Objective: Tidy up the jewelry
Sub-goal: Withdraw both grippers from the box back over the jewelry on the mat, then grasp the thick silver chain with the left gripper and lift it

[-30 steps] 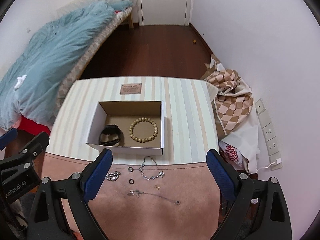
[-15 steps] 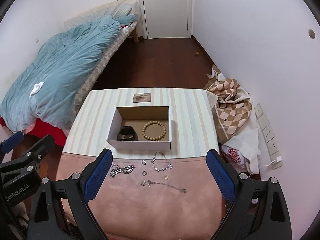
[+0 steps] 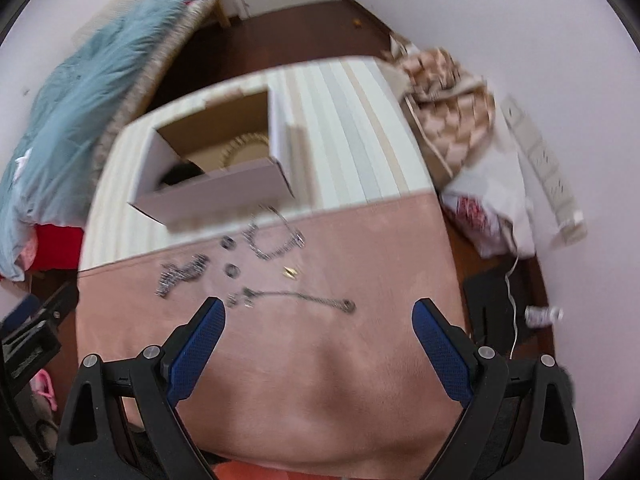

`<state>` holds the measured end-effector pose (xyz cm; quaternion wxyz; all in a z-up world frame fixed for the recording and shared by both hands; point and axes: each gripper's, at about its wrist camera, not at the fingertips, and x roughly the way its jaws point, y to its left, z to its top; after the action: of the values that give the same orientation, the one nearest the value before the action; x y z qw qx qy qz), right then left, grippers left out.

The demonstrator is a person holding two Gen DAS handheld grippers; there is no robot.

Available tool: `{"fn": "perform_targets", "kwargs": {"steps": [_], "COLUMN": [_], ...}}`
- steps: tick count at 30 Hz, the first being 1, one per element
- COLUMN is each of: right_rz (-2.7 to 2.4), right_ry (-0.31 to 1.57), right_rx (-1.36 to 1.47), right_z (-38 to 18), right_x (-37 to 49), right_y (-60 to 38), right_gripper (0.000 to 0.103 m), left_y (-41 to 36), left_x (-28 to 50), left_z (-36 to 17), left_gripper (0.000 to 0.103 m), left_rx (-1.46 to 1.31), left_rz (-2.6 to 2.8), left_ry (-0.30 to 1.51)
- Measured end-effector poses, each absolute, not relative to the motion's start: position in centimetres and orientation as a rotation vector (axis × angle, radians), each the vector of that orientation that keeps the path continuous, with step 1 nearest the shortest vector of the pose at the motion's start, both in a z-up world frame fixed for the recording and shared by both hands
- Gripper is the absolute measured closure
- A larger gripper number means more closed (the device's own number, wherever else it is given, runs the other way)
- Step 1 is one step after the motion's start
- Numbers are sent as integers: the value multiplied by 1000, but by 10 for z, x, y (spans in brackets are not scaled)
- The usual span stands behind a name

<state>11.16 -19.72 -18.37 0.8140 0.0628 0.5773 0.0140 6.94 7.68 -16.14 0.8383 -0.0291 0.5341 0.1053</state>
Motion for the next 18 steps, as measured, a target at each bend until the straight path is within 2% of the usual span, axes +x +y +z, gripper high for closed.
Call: {"fn": "perform_targets", "kwargs": {"steps": [1, 3, 5, 13, 15, 16, 18], "right_rz": [26, 20, 10, 0, -3, -5, -5], "right_ry": [1237, 1248, 1267, 1294, 1295, 1296, 1297], "right_rx": [138, 146, 160, 179, 177, 175, 187], "right_z": [-190, -204, -218, -239, -242, -243, -246], "right_x": [113, 116, 121, 141, 146, 148, 152], "right_y": [-198, -200, -201, -201, -201, -202, -206], "right_gripper": [11, 30, 42, 43, 43, 43, 43], "left_y": [77, 76, 75, 65, 61, 59, 52], "left_x": [72, 79, 86, 105, 109, 111, 113], "left_z": [-172, -191, -207, -233, -241, -245, -245], "left_gripper": [1, 1, 1, 7, 25, 40, 44], "left_rx": [-64, -76, -102, -113, -116, -115, -79], "left_rz": [215, 183, 139, 21, 2, -11, -24], "left_ry": [1147, 1186, 1224, 1261, 1283, 1296, 1288]}}
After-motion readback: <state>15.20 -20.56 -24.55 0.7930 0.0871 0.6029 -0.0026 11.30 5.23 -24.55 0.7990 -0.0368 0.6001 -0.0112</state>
